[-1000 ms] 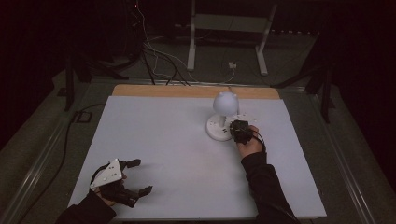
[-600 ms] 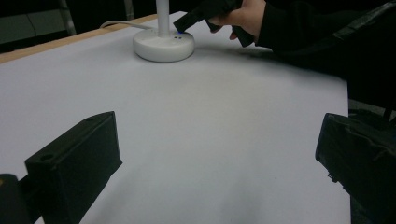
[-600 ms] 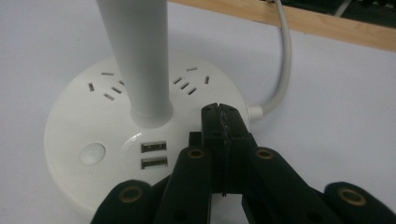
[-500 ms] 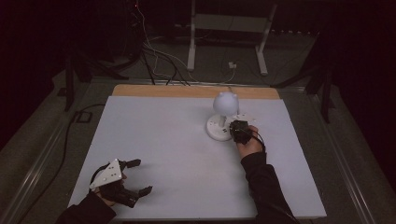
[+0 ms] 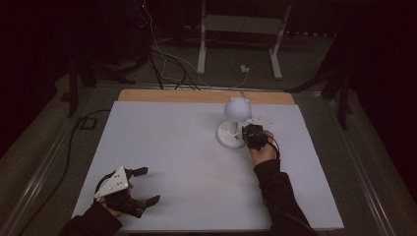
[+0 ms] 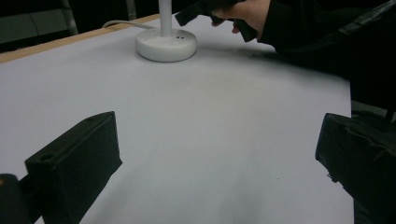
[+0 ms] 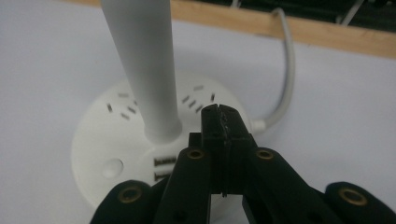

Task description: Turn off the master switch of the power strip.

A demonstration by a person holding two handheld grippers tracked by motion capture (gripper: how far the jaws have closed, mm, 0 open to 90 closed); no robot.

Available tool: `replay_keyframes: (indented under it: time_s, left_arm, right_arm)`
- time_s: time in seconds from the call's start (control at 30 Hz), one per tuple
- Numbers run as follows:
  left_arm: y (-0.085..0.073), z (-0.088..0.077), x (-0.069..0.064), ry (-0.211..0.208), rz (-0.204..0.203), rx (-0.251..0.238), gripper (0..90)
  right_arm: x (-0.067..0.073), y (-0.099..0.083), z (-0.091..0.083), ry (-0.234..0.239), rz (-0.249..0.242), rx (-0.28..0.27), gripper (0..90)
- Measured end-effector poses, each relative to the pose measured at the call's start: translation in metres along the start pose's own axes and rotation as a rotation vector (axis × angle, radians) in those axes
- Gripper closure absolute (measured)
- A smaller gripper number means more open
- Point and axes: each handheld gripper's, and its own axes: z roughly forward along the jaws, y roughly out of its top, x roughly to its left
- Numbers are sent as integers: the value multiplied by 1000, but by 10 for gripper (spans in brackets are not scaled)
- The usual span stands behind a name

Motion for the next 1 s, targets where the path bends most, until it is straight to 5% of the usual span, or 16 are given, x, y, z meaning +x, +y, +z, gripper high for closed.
replay_keyframes:
  time_s: [0.63,0.77,0.93,0.97,1.0]
  left_arm:
    - [0,0,0,0,1,0,4]
    - [0,-1,0,-2,1,-1,5]
    - [0,-1,0,-1,0,-1,5]
    - [0,-1,0,-1,0,-1,5]
    - [0,0,0,-1,-1,-1,5]
  right_arm:
    - [-13,4,-25,9,32,-37,881]
    - [-14,4,-34,33,38,-44,778]
    - [-15,0,-41,47,30,-62,468]
    - [-15,0,-41,47,30,-62,468]
    - [-15,0,-45,43,35,-65,344]
